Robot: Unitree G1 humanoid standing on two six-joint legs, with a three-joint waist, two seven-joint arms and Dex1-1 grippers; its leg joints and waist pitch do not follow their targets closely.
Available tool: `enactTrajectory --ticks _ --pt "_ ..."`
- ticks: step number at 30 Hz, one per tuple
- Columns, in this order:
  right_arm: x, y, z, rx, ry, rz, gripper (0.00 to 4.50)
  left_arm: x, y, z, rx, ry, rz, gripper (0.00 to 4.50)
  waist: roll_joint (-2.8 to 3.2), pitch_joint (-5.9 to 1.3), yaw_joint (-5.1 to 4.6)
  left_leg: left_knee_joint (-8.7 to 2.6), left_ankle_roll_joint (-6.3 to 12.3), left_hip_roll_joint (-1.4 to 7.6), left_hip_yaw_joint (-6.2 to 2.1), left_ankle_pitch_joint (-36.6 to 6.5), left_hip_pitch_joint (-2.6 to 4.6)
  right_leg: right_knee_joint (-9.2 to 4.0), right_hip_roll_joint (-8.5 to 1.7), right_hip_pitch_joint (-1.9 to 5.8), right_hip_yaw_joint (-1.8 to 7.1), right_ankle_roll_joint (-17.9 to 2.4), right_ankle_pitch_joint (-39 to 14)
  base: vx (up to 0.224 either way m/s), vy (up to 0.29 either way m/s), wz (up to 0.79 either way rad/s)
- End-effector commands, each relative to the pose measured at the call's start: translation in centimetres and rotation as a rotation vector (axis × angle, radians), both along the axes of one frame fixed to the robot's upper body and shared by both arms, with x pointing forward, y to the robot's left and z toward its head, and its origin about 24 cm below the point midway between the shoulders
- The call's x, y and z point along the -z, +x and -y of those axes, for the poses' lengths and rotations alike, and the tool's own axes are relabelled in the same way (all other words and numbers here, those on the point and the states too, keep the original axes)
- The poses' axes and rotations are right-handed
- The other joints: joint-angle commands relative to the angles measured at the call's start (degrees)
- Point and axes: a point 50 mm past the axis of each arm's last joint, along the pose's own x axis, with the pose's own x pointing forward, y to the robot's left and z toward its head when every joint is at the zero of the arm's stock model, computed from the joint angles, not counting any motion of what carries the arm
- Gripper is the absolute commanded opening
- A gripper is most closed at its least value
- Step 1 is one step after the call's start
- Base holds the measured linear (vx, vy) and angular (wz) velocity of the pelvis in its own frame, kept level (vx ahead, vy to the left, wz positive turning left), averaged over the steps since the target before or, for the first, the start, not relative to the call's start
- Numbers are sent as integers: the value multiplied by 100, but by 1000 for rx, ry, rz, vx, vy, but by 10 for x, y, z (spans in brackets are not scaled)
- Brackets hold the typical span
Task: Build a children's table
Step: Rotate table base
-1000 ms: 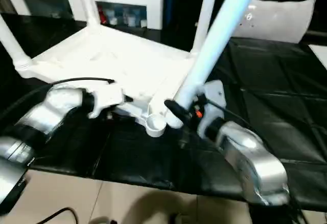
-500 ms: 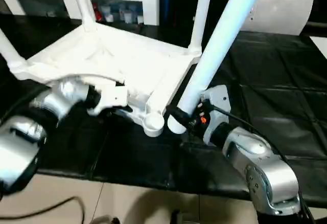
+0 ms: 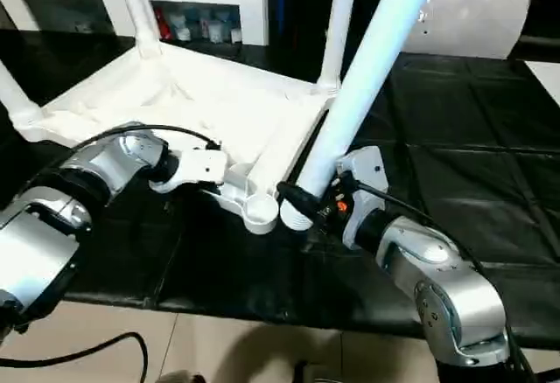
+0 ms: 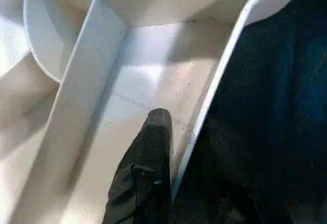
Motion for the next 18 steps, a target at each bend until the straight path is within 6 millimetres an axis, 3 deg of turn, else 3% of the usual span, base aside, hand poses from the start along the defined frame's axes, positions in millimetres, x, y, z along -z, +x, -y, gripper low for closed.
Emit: enactTrajectory --ticks 1,4,8,9,10,11,12,13,14,16,18 --pt "-6 2 -4 -8 7 33 190 14 0 -9 -225 -151 -28 59 -40 -407 74 -357 373 -6 45 -637 -67 -441 -404 459 280 -964 -1888 0 0 0" --pt "-7 3 -5 1 24 41 190 22 -3 -2 -337 -302 -85 58 -39 -452 81 -343 427 6 33 -467 -103 -382 -413 486 278 -1149 -1427 0 0 0" --pt "-7 4 -5 4 27 42 190 27 -7 1 -337 -334 -104 41 -23 -469 69 -333 535 10 39 -377 -104 -366 -401 474 283 -1244 -1098 0 0 0" --pt "-7 5 -5 7 30 42 190 29 -11 5 -327 -363 -102 41 -49 -473 79 -336 551 -1 56 -431 -83 -388 -395 462 285 -1214 -1215 0 0 0" --pt "-6 6 -5 10 31 40 190 31 -17 10 -293 -387 -79 35 -82 -477 78 -358 520 53 36 -447 -89 -335 -433 493 296 -1261 -1195 0 0 0" --pt "-6 6 -5 11 32 39 190 31 -19 10 -287 -391 -74 30 -42 -452 68 -354 540 38 54 -437 -107 -370 -413 458 286 -1208 -1360 0 0 0" --pt "-6 8 -5 23 33 34 190 33 -29 14 -239 -406 -44 23 -41 -462 69 -360 537 70 65 -492 -60 -388 -414 407 300 -1184 -1474 0 0 0" --pt "-5 8 -5 23 33 34 190 34 -29 14 -237 -406 -43 19 -19 -475 71 -371 496 107 42 -483 -60 -337 -439 424 303 -1197 -1437 0 0 0" --pt "-5 9 -4 30 32 31 190 37 -36 15 -206 -397 -38 19 -45 -472 71 -376 481 104 59 -513 -48 -364 -420 393 300 -1131 -1514 0 0 0" --pt "-4 12 -4 51 29 21 190 44 -51 11 -127 -350 -19 6 -15 -455 60 -384 449 94 62 -538 -64 -372 -410 376 304 -1048 -1595 0 0 0" --pt "-3 15 -3 72 31 1 190 48 -64 8 -49 -336 -22 2 -60 -468 52 -396 406 100 49 -539 -76 -347 -427 391 311 -982 -1587 0 0 0"
